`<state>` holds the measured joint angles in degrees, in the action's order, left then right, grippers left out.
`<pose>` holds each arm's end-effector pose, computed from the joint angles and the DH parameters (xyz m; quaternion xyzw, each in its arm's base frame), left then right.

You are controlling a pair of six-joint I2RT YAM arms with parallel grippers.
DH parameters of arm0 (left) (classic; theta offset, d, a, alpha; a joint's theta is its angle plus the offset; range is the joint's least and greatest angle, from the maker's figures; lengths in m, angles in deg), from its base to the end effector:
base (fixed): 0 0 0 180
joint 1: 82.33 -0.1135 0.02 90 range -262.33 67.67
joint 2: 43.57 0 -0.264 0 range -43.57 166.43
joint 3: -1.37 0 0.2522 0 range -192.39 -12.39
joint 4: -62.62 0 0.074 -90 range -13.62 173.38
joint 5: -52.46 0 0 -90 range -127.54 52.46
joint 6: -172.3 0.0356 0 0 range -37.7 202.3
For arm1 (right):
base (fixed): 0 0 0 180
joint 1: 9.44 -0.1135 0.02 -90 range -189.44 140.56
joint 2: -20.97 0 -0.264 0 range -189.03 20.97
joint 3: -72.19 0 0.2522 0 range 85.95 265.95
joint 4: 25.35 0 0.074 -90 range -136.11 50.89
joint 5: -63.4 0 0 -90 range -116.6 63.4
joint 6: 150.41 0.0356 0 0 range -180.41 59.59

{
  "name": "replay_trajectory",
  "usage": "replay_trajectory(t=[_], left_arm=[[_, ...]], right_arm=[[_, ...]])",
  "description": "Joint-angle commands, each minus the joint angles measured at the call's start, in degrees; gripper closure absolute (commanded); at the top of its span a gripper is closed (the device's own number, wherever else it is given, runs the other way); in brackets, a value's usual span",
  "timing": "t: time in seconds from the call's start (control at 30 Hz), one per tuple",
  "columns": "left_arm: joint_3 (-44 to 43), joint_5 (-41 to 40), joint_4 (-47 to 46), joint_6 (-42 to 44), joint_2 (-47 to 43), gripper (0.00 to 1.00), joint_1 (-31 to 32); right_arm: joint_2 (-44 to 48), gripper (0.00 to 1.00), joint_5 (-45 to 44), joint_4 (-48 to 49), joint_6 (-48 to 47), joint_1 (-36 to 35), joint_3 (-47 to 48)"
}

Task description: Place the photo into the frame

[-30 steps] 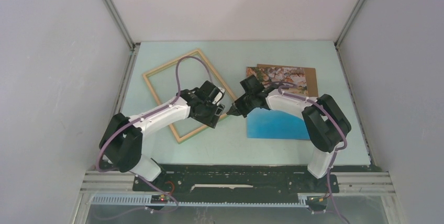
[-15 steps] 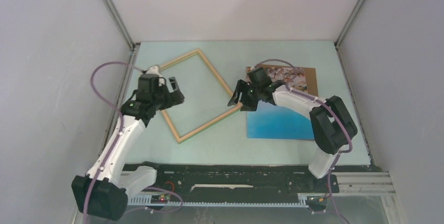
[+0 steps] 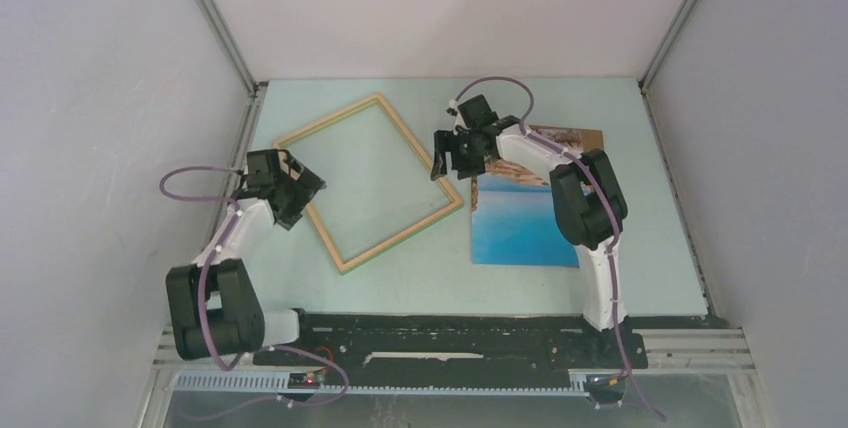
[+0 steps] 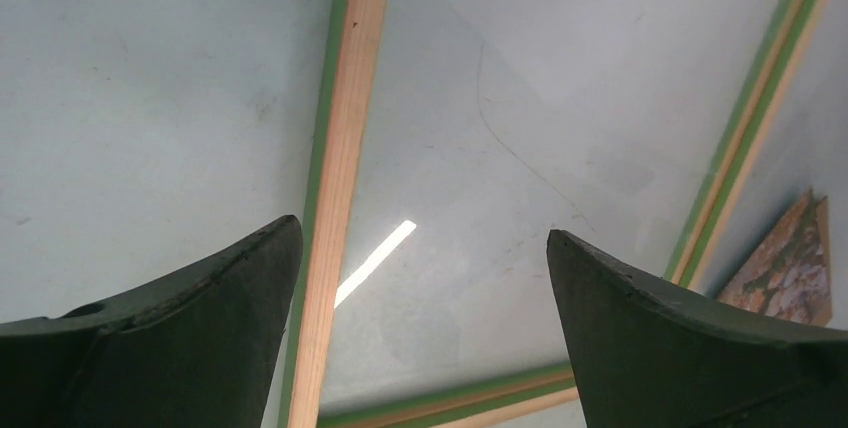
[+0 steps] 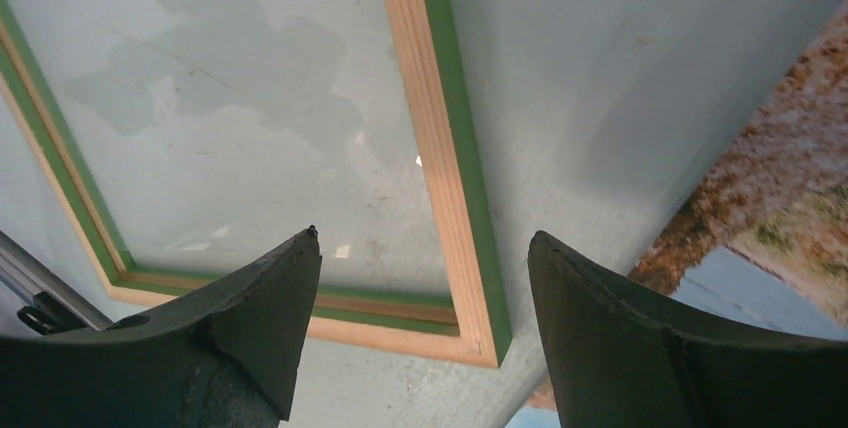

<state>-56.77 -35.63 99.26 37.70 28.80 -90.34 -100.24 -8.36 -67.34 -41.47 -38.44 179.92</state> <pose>0.2513 0.0342 0.2181 -0.4125 0.8470 -0.1200 0.3130 0.3997 0.2343 0.1917 -0.1295 0.9351 0.2574 0.2063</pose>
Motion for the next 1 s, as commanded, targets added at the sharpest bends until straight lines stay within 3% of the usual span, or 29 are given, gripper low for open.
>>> replay_trajectory(t=[0.0,0.13,0.2,0.37,0.47,0.57,0.77,0.97], left_arm=[[-3.26,0.85,-3.54,-0.80,5.89,0.00,-0.53],[-5.63,4.02,-2.15,2.99,10.77,0.02,0.03],[-5.70,1.25,-0.15,6.12,9.80,0.02,2.25],[-1.74,-6.96,0.29,15.01,-0.50,0.01,12.46],[-0.57,-0.49,-2.48,21.09,-2.39,0.03,20.06],[-4.37,5.27,0.56,27.07,1.70,0.06,28.02],[-16.30,-1.79,10.91,33.56,15.71,0.17,41.14],[-23.24,-8.68,14.80,33.85,24.66,0.21,46.60]], right_arm=[[-3.61,0.18,3.34,-2.29,-3.40,-0.07,4.24],[-4.24,0.24,3.49,-1.86,-2.47,-1.36,2.44],[-3.07,0.26,1.11,-2.41,-0.98,-1.61,0.43],[4.60,0.21,-3.67,-6.10,2.44,0.34,-4.16],[10.95,0.18,0.00,-4.59,4.02,2.62,-9.85],[15.80,0.17,6.52,-1.60,6.02,5.98,-16.23],[21.96,0.19,12.49,3.10,8.64,10.50,-26.71],[26.17,0.20,12.82,4.19,9.16,11.50,-31.52]])
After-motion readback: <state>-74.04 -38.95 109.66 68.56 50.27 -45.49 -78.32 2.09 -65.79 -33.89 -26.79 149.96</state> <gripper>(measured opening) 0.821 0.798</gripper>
